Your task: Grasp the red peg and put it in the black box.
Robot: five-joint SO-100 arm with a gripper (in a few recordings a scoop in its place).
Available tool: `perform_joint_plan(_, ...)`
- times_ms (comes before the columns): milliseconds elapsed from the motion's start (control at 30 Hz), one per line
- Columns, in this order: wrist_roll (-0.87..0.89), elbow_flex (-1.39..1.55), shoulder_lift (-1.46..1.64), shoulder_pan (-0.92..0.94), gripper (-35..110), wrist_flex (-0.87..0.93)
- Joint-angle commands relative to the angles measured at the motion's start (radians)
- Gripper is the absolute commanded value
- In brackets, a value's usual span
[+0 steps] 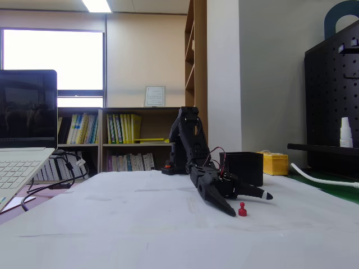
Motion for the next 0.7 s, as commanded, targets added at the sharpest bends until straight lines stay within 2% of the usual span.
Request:
perform_joint_plan(0, -0.014, 0.023, -0.005, -0.015, 45, -0.003)
perform_joint_plan(167, -0.017, 0.023, -0.003, -0.015, 37, -0.003)
perform_joint_plan(300, -0.015, 0.023, -0.003, -0.015, 36, -0.003)
perform_joint_plan(467, -0.020, 0.026, 0.000, -0.015, 18, -0.005)
perform_joint_plan(667, -0.020, 0.026, 0.000, -0.015, 13, -0.005)
